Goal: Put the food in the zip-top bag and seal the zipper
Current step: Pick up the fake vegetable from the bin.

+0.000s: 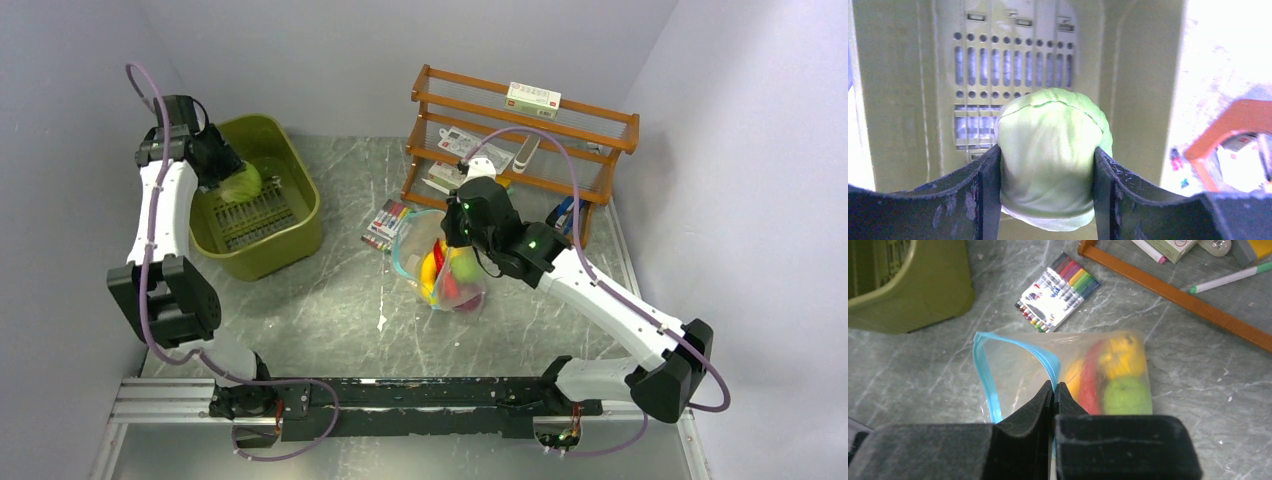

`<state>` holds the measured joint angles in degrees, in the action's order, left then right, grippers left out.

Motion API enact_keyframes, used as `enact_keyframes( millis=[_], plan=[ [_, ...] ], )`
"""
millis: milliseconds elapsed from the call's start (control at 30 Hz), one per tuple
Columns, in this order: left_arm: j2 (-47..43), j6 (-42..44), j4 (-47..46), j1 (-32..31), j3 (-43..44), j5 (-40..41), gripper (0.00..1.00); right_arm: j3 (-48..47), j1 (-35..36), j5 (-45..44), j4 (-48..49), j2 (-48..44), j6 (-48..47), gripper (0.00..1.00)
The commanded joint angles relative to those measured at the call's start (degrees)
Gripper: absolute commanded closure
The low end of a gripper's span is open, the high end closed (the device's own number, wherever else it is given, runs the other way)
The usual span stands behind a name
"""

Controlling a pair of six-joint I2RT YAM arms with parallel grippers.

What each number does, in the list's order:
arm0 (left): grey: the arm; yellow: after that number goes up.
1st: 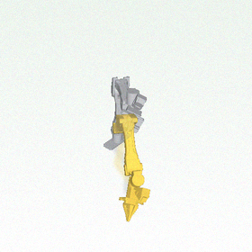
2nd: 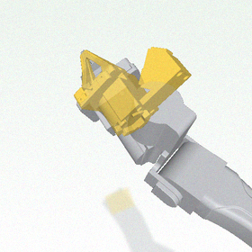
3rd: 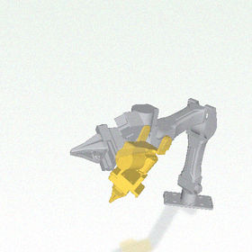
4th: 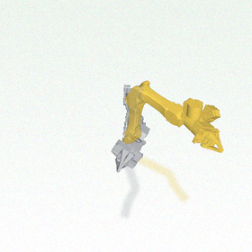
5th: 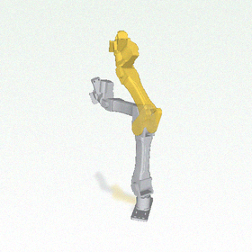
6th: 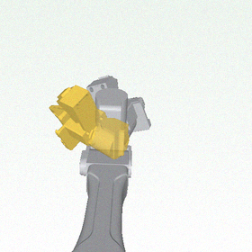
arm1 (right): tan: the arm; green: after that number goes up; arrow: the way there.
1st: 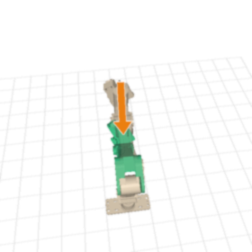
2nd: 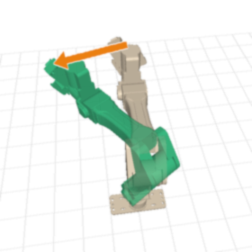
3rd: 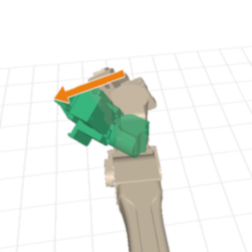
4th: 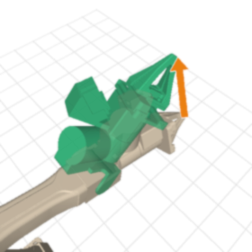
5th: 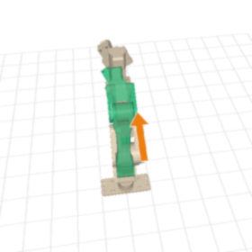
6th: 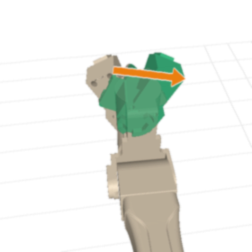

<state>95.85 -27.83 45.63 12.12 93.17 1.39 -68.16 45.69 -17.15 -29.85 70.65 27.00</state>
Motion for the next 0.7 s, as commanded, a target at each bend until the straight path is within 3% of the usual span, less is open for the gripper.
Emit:
enact_keyframes(
  millis=[0, 133, 367, 467, 667],
  plan=[
    [-6.3, -0.4, -2.6, -0.5, 0.6, -9.8, 0.63, -3.2, -0.2, 0.9, -0.1, 1.2, 5.2, 1.00],
    [-11.0, -0.5, -6.5, -2.1, -4.6, -16.3, 0.64, -0.8, -0.2, 0.9, 1.9, 0.8, 10.3, 1.00],
    [-22.8, -2.5, -17.4, -4.3, -17.8, -34.7, 0.63, 6.3, -0.1, 1.6, 9.2, -3.0, 15.4, 1.00],
    [-26.6, -3.2, -18.8, -6.1, -21.3, -41.1, 0.63, 5.2, -0.1, 1.1, 6.7, -2.3, 17.3, 1.00],
    [-33.1, -2.3, -17.0, -11.4, -22.3, -43.3, 0.62, 9.8, -0.1, 8.5, 13.3, -5.9, 20.6, 1.00]
  ],
)
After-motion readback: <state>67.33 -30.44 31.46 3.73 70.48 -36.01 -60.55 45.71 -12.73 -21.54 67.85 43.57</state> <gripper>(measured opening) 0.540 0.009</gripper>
